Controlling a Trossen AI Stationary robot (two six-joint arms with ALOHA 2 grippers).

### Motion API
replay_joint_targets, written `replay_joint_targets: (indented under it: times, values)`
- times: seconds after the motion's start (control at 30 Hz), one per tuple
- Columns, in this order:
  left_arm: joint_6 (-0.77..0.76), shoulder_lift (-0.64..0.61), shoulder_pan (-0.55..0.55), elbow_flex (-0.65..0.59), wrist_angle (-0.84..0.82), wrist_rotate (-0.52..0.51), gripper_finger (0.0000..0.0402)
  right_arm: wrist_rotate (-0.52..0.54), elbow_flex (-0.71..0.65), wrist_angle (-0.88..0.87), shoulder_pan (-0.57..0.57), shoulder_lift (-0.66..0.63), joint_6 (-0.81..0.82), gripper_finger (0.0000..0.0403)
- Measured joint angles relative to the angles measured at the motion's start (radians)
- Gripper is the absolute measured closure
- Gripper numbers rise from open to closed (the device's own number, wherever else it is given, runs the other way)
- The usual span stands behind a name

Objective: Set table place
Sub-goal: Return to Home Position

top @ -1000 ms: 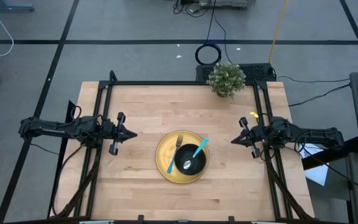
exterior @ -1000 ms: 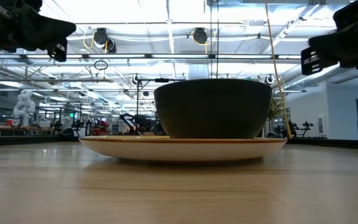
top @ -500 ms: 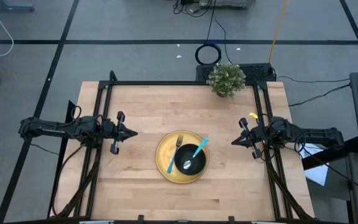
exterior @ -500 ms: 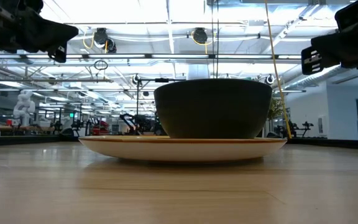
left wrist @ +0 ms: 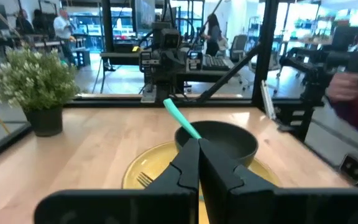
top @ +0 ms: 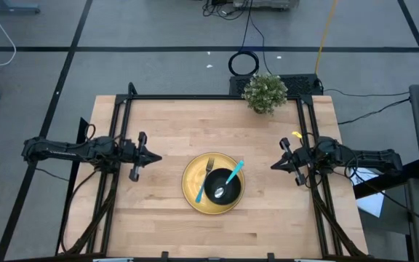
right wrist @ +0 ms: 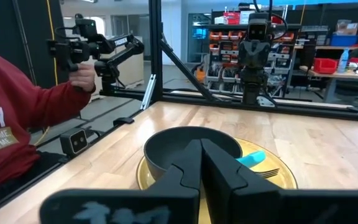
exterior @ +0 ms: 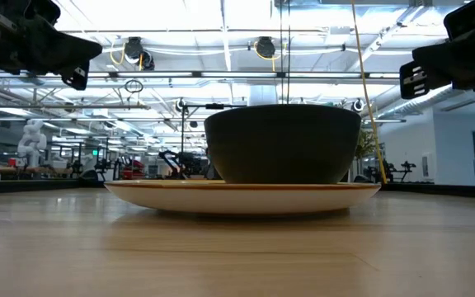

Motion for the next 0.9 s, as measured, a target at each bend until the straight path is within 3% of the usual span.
replay_joint_targets:
  times: [0.9]
  values:
    - [-0.024, 0.0, 0.0, 0.0, -0.012, -0.006, 0.0394, 0.0, -0.001, -0.001, 0.0, 0.0, 0.01, 0.0403]
